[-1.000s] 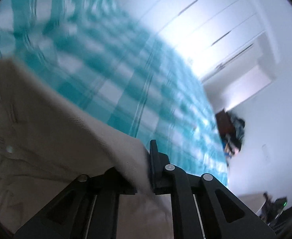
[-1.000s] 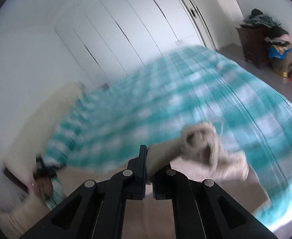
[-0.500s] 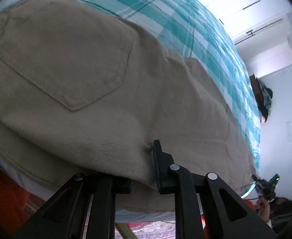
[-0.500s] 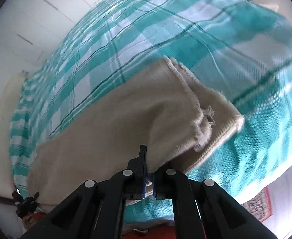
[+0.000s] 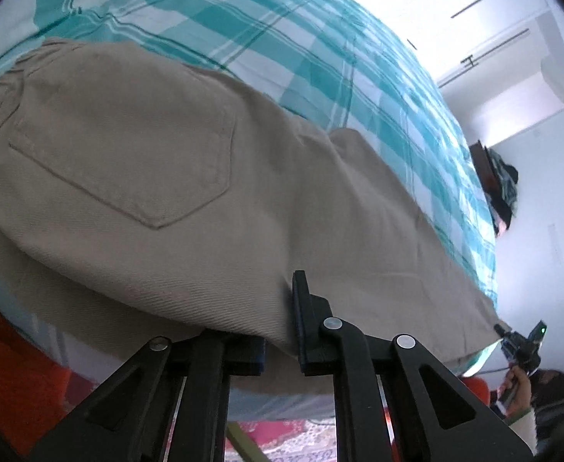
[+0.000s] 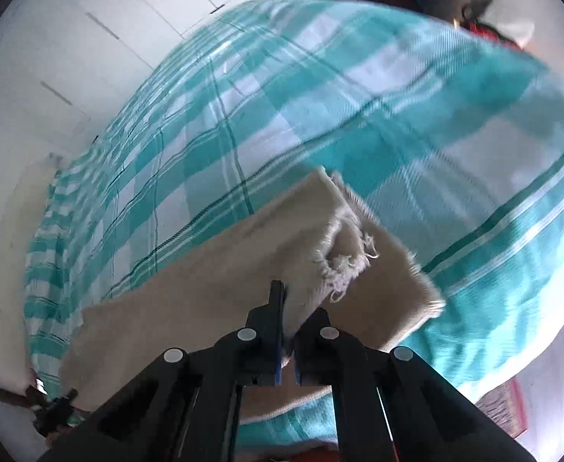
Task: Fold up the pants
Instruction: 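Hold the hem up with the right gripper while the left gripper pinches the trouser side edge, then open both grippers and release the lengthwise-folded trousers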
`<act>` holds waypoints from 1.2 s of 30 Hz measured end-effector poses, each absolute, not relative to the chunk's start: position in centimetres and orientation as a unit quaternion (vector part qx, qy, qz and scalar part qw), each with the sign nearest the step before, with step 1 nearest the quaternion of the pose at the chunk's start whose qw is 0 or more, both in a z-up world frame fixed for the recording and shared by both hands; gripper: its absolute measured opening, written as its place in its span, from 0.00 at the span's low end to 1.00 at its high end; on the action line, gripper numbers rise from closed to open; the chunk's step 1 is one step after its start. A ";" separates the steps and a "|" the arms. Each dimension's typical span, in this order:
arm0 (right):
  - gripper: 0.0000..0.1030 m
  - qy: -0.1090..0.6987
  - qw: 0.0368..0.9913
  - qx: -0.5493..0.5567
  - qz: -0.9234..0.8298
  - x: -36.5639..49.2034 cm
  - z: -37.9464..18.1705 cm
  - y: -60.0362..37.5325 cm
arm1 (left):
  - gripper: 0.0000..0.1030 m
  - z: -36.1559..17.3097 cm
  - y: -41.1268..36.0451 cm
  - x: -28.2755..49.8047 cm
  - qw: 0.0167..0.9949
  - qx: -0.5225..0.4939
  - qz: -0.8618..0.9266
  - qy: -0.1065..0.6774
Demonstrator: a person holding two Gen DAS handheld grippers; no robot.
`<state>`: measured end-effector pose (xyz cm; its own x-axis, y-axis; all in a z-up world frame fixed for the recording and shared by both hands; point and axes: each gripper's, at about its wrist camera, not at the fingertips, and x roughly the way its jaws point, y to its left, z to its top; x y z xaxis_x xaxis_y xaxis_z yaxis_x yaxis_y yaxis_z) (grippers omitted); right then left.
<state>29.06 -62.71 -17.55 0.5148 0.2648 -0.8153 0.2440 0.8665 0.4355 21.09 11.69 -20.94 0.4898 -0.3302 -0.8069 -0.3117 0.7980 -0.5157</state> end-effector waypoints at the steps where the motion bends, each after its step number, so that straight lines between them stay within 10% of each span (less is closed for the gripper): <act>1: 0.04 0.497 0.831 0.248 0.003 28.9 -17.5 -62.6 | 0.08 -21.5 11.5 20.9 0.799 -0.315 -0.006 0.512; 10: 0.06 0.532 0.828 0.171 -0.048 27.9 -20.4 -61.9 | 0.06 -22.5 10.6 20.6 0.797 -0.283 0.005 0.533; 13: 0.21 0.517 0.834 0.186 -0.058 27.1 -19.6 -62.4 | 0.10 -22.1 10.5 20.2 0.796 -0.276 0.010 0.539; 17: 0.81 0.463 0.862 0.176 -0.103 23.7 -17.1 -63.0 | 0.25 -21.0 10.9 18.1 0.787 -0.264 0.025 0.557; 23: 0.81 0.433 0.873 0.125 -0.185 19.8 -15.0 -64.4 | 0.42 -15.8 11.7 13.9 0.819 -0.223 0.067 0.524; 26: 0.81 0.414 0.893 0.094 -0.147 20.8 -12.2 -61.4 | 0.69 -13.4 11.2 15.9 0.851 -0.199 0.067 0.482; 36: 0.82 0.481 0.871 0.080 0.059 27.2 -14.0 -44.3 | 0.71 -20.6 4.7 25.0 0.845 -0.070 0.032 0.529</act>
